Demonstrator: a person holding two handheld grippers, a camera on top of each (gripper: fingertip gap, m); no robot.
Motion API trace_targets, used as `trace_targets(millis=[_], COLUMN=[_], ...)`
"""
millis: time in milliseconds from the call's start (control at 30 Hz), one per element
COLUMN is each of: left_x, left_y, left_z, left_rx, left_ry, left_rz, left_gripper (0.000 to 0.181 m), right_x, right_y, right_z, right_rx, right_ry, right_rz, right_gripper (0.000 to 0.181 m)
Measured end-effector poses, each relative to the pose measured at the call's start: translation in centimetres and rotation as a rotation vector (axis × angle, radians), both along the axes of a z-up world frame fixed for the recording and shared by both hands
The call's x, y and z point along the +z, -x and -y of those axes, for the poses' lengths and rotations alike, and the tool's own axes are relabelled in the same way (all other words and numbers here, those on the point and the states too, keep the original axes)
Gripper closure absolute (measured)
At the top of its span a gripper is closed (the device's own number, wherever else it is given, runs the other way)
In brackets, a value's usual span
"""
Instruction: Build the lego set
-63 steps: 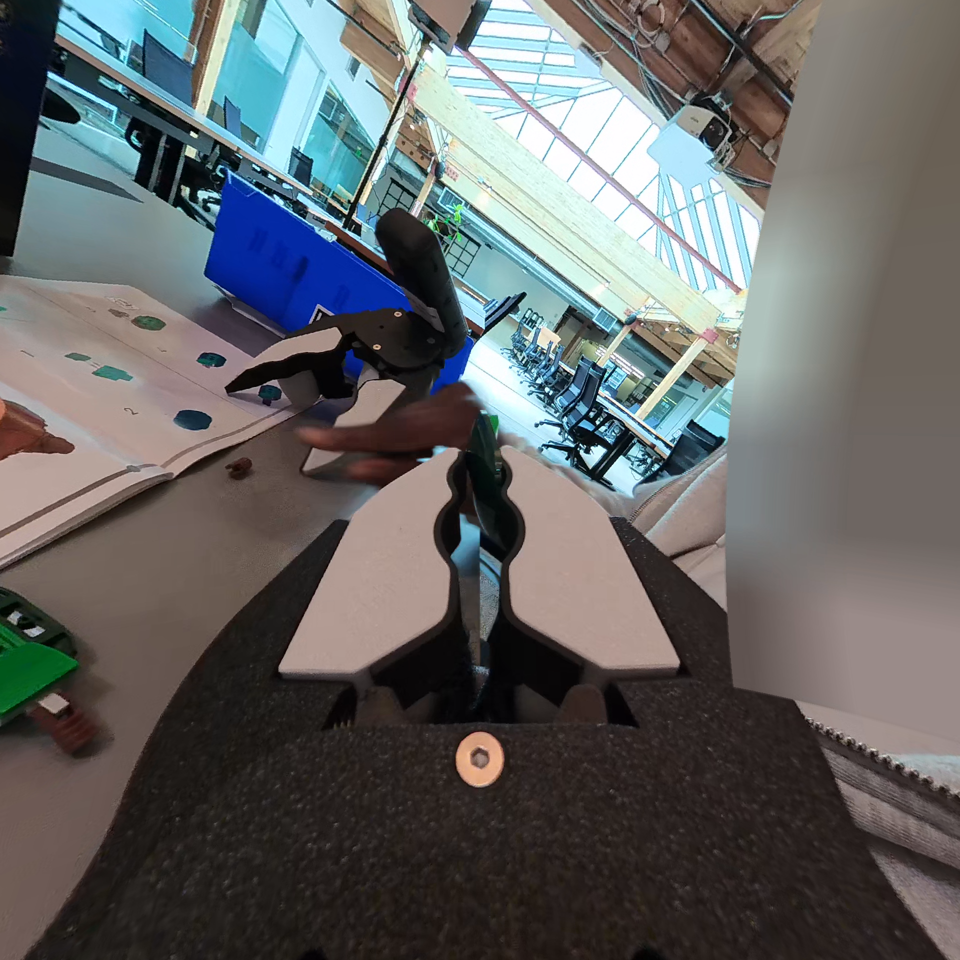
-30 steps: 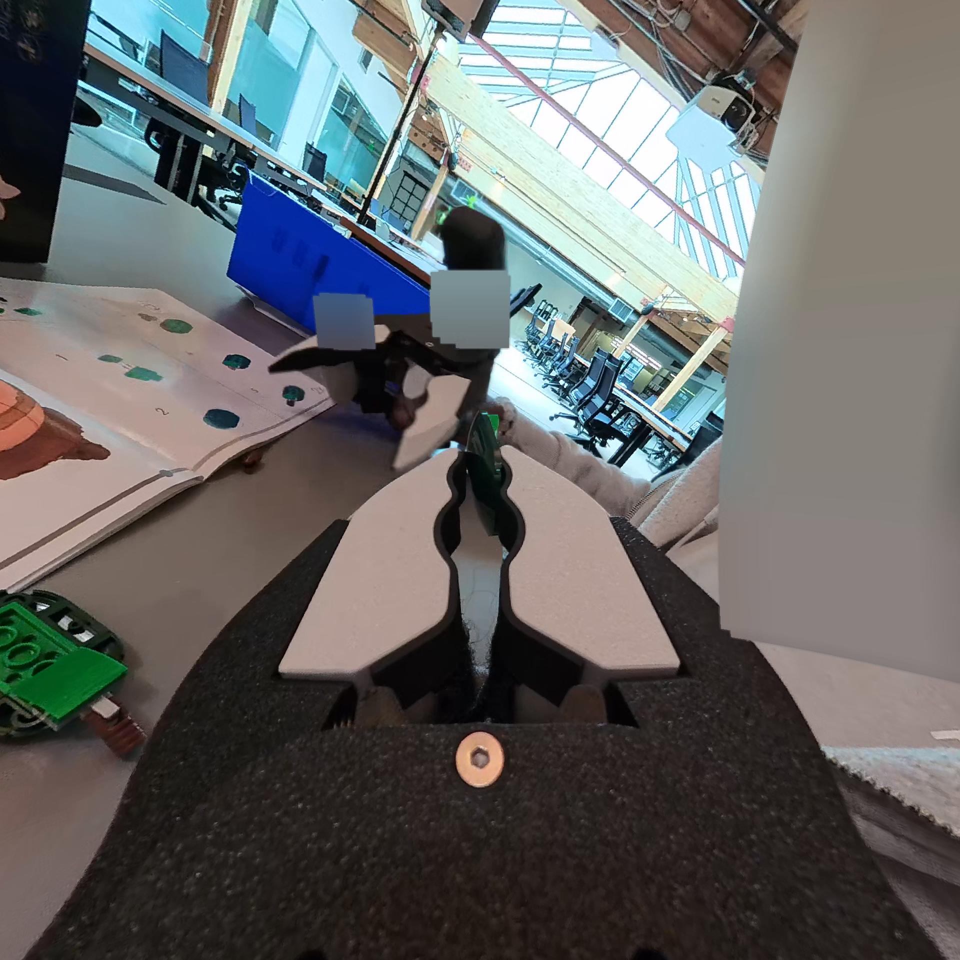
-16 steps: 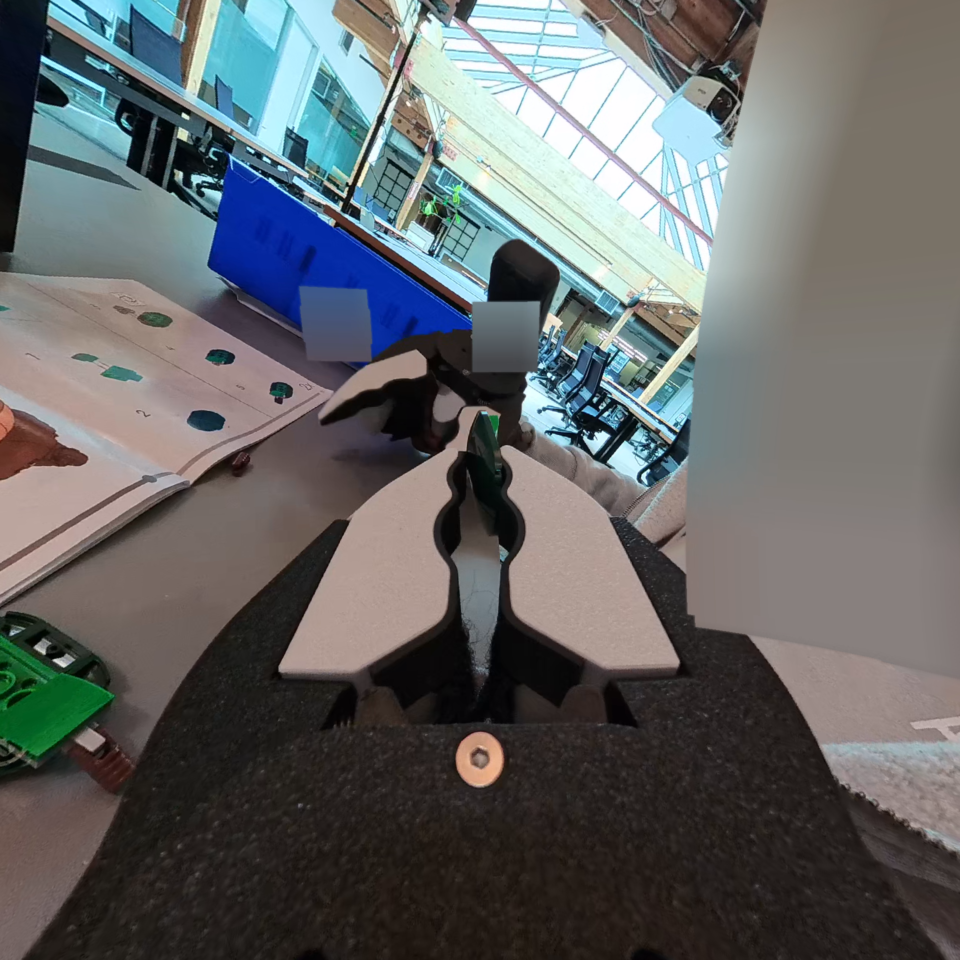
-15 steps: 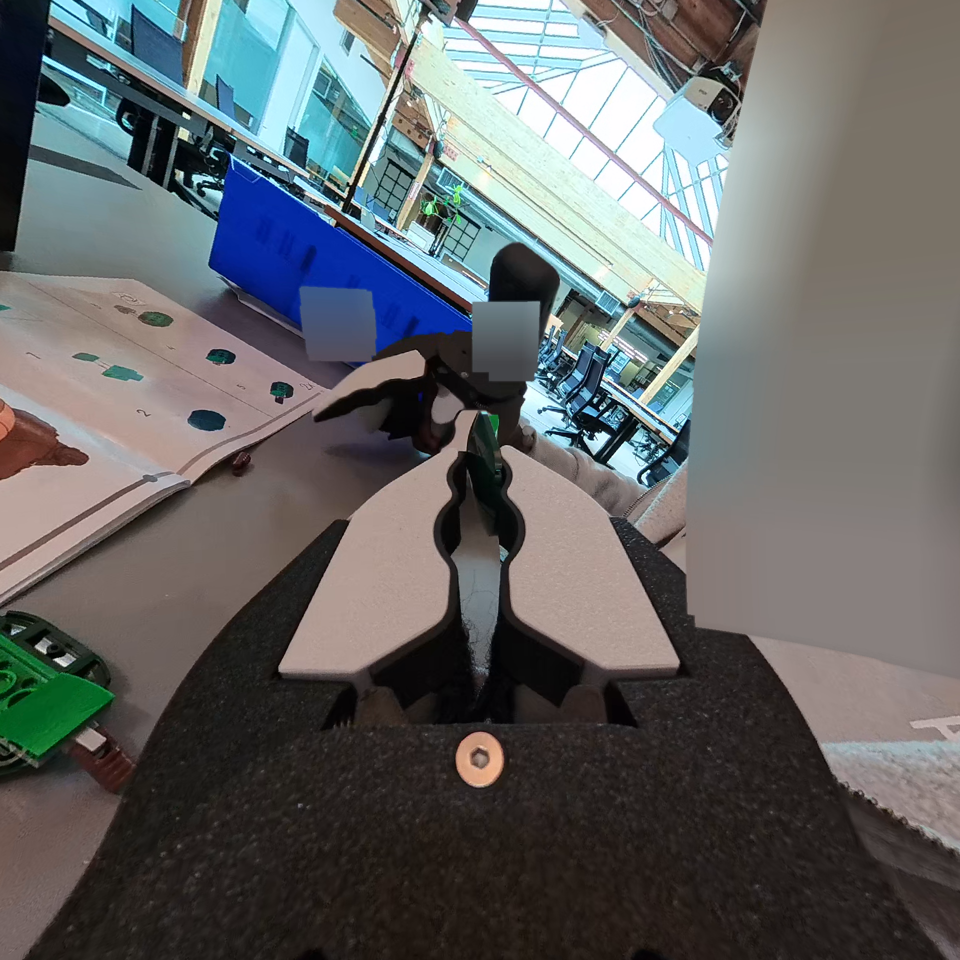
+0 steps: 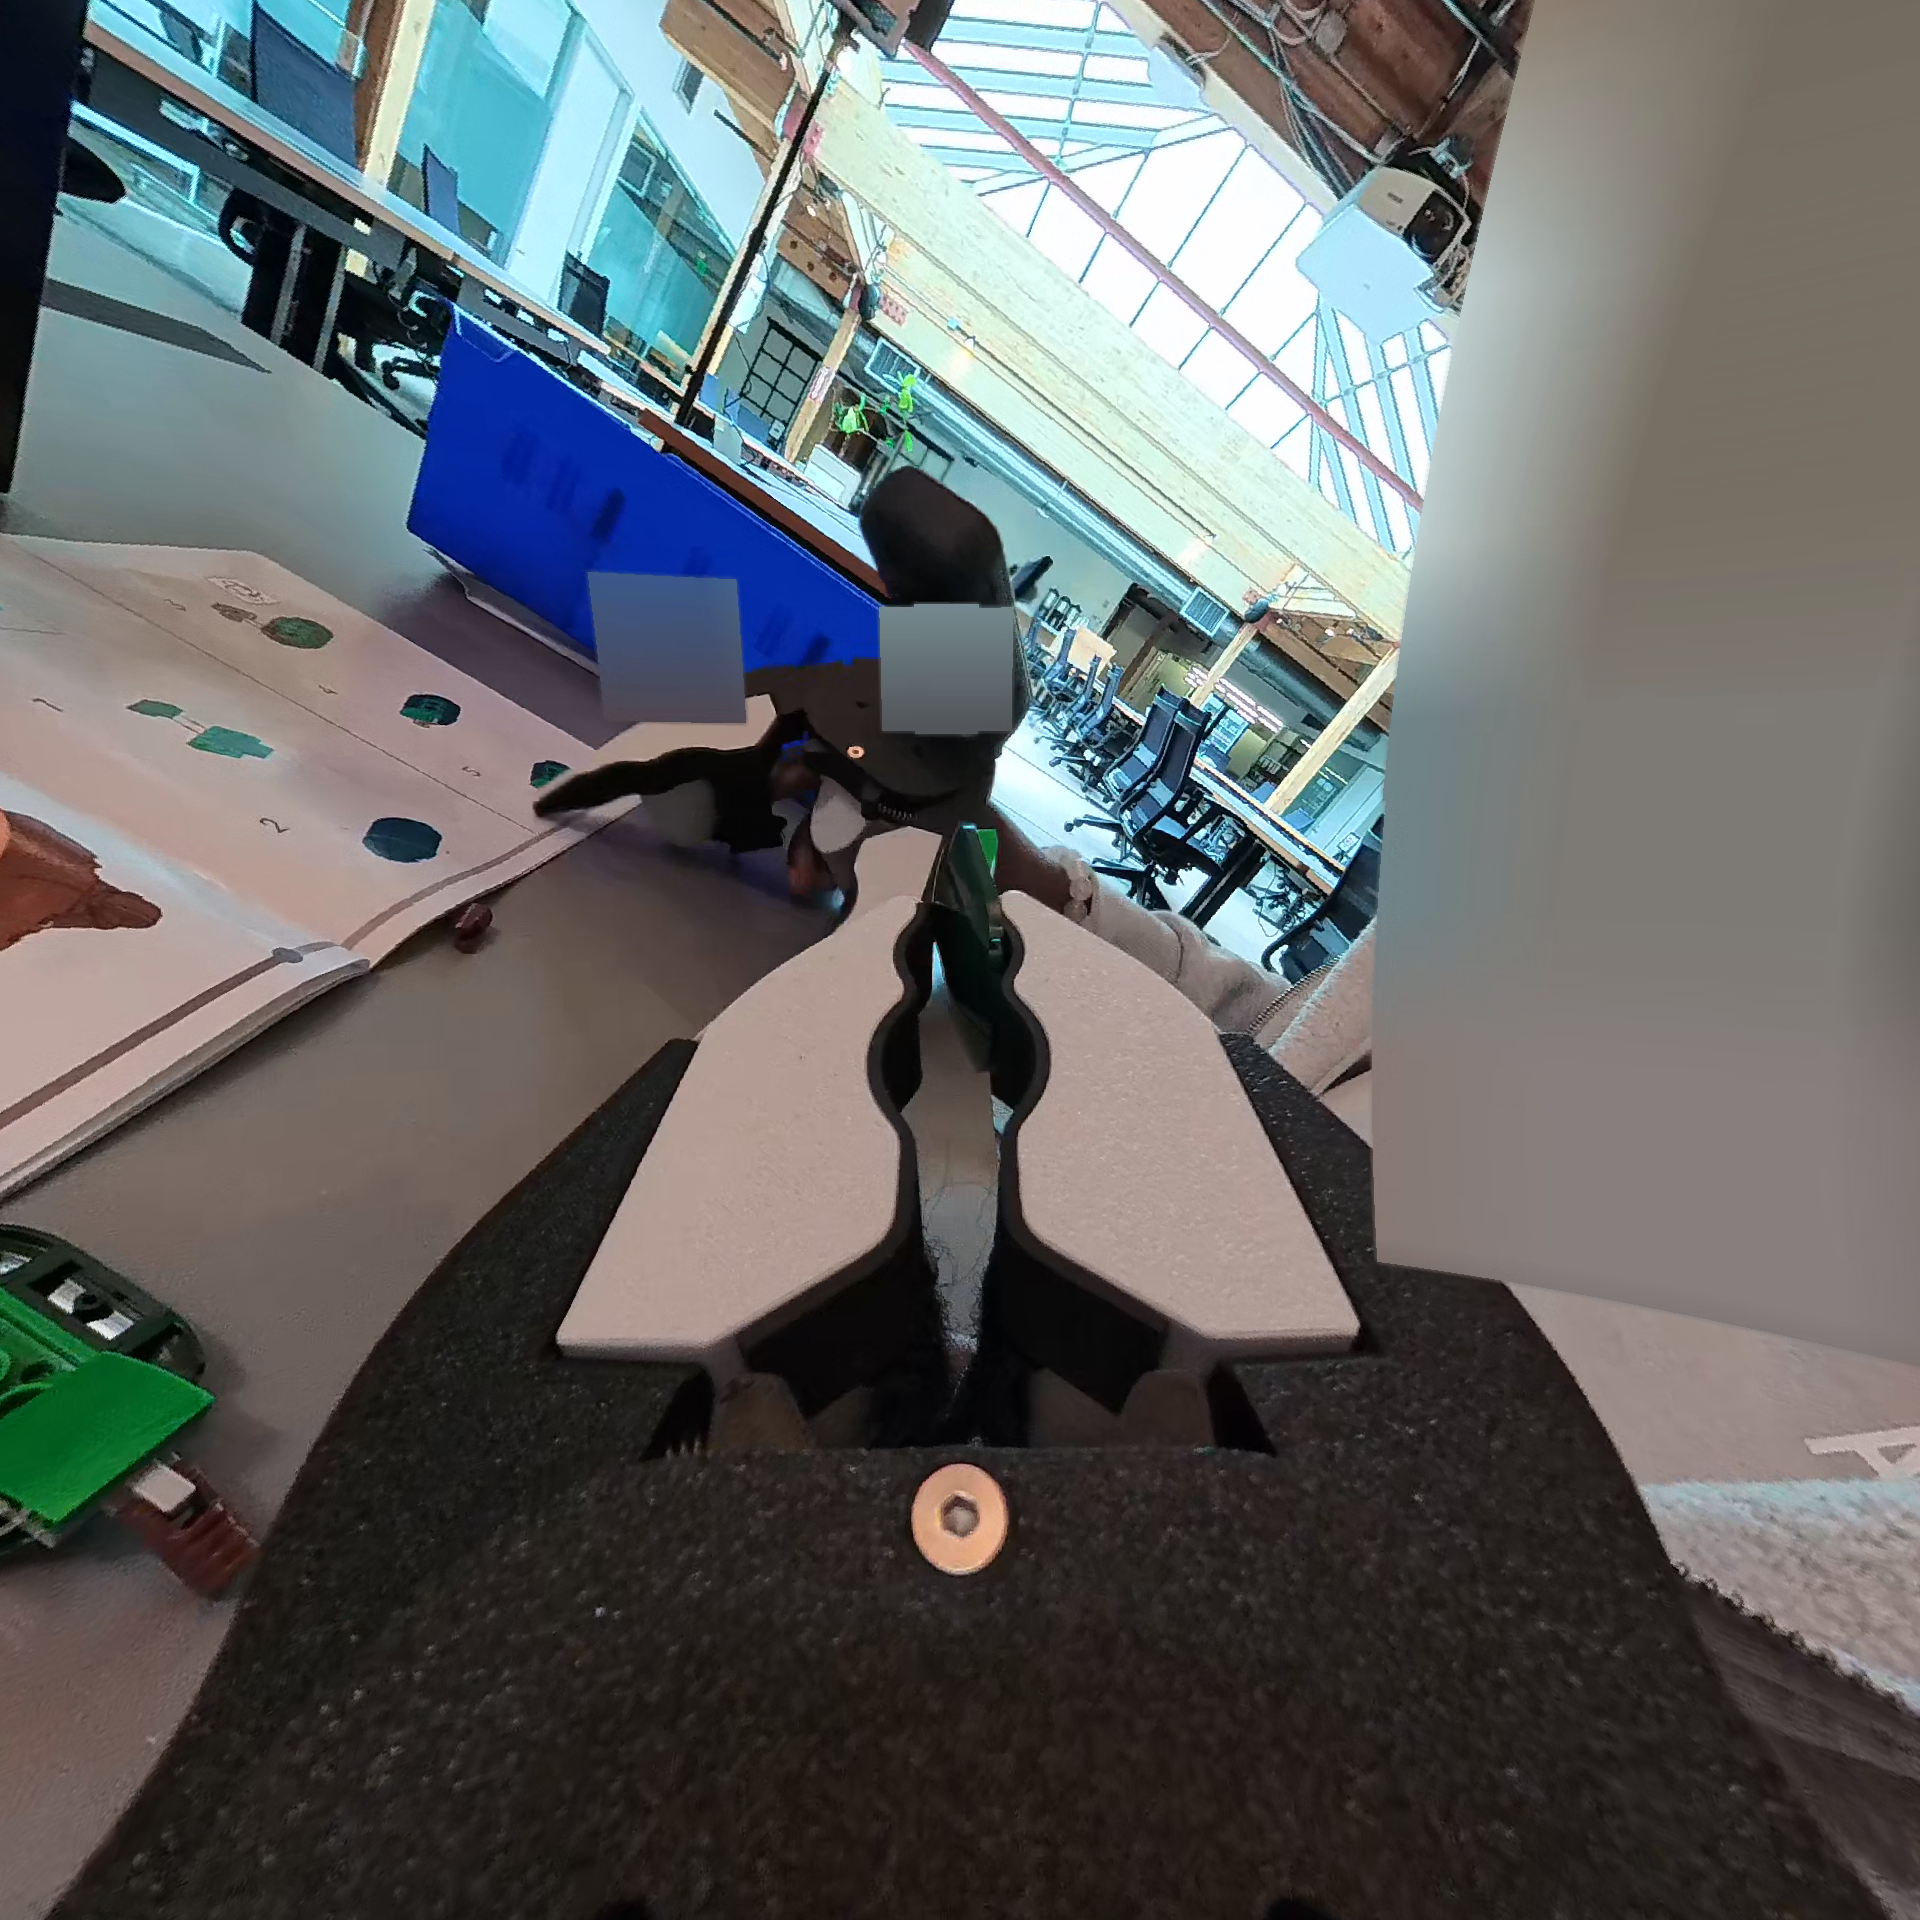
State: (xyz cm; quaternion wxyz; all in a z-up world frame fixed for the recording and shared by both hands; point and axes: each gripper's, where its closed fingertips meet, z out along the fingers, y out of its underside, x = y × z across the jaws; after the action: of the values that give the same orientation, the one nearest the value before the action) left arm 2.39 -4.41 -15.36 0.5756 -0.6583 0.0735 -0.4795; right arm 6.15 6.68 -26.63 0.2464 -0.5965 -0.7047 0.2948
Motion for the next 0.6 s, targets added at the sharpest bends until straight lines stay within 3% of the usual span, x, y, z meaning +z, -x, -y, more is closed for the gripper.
trace_targets(millis=[200, 333, 400, 500, 600], left_x=[0.1, 0.1, 0.1, -0.1, -0.1], left_y=[0.0, 0.1, 0.1, 0.2, 0.2], left_z=[0.1, 0.1, 0.1, 0.1, 0.1], left_rx=[-0.004, -0.005, -0.004, 0.008, -0.002], left_ry=[-0.005, -0.003, -0.001, 0.002, 0.008], left_rz=[0.005, 0.013, 0.004, -0.01, 0.002], left_gripper=[0.173, 0.173, 0.173, 0.173, 0.173], right_x=[-0.2, -0.1, 1.0, 4.7, 10.8], right_y=[-0.2, -0.4, -0.1, 0.4, 1.1], right_z=[0.7, 1.6, 2.2, 2.8, 2.2], right_rx=[0.047, 0.115, 0.166, 0.183, 0.148], right_ry=[-0.005, -0.003, 0.02, 0.057, 0.054], right_rz=[0.017, 0.01, -0.062, -0.304, -0.698], right_gripper=[0.036, 0.04, 0.091, 0.126, 0.172])
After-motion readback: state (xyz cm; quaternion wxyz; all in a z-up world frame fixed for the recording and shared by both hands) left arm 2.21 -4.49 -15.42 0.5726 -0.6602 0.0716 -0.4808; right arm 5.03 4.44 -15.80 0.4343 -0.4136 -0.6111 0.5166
